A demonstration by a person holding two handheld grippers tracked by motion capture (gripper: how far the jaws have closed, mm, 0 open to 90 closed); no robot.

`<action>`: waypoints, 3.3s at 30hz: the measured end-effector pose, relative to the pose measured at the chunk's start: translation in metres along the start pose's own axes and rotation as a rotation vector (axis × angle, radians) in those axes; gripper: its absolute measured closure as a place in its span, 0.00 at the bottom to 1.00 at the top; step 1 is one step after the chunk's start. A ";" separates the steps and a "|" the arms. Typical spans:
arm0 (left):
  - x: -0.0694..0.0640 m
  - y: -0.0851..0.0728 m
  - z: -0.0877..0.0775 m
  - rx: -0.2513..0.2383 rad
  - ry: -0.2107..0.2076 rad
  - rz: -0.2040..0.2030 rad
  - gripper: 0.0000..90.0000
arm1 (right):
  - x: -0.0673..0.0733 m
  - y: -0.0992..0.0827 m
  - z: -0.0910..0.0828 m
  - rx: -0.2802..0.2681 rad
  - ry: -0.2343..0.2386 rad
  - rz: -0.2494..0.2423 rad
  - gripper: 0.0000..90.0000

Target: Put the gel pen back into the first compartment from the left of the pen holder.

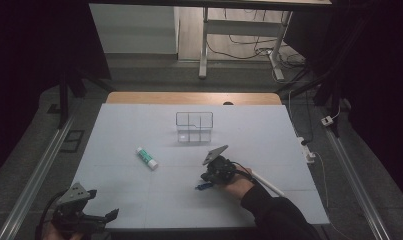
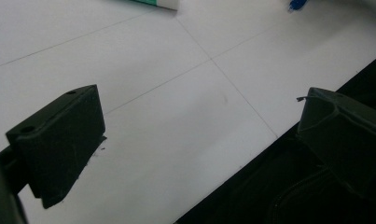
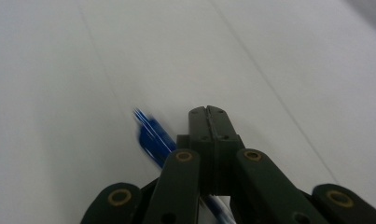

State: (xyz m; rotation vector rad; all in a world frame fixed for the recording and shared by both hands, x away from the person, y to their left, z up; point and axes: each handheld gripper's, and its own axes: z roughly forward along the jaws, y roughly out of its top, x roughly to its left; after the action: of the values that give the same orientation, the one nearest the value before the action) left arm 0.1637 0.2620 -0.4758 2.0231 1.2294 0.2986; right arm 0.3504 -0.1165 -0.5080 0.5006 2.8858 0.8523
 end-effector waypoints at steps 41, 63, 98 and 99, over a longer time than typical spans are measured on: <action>0.001 0.001 0.001 0.004 -0.004 -0.008 0.01 | 0.016 -0.075 -0.056 0.150 0.066 0.029 0.99; 0.000 0.001 0.001 0.007 -0.001 -0.004 0.01 | -0.036 -0.061 -0.044 0.074 -0.198 0.209 0.99; 0.000 0.001 0.001 0.006 -0.002 0.000 0.01 | -0.009 -0.054 -0.023 0.106 -0.166 0.187 0.01; 0.000 0.001 0.001 0.006 -0.002 0.000 0.01 | -0.010 -0.053 -0.023 0.111 -0.166 0.196 0.01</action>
State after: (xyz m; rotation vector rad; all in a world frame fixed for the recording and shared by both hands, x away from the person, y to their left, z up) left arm 0.1649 0.2616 -0.4759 2.0280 1.2306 0.2930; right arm 0.3406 -0.1733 -0.5178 0.8352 2.7743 0.6400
